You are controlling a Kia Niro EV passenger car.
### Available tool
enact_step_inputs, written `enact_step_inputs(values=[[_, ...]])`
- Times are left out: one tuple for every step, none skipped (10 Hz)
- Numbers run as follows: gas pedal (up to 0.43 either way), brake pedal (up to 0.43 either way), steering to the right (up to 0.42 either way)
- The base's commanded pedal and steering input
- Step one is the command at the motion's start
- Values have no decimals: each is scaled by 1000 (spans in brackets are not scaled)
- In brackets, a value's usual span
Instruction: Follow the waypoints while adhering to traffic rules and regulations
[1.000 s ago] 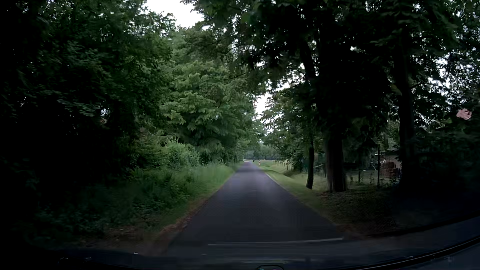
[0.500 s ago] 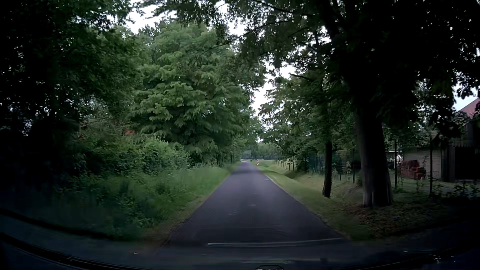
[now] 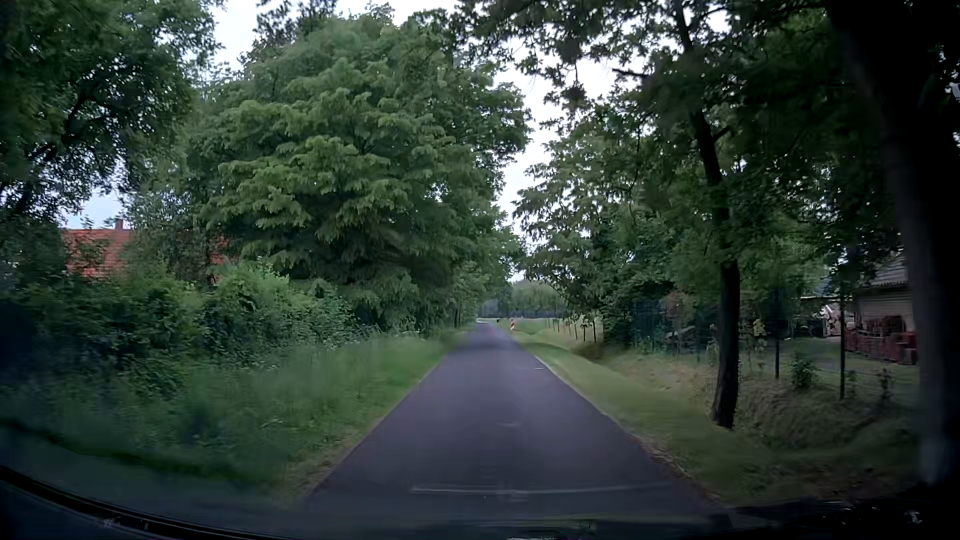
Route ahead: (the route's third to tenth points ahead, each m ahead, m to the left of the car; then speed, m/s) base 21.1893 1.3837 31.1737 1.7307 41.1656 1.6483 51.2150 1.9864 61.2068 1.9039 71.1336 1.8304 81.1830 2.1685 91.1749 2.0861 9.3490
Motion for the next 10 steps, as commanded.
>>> enact_step_inputs(values=[[220,0,4],[209,0,3],[197,0,3],[189,0,2],[189,0,2],[177,0,2],[169,0,2],[157,0,-1],[157,0,-4],[157,0,-4]])
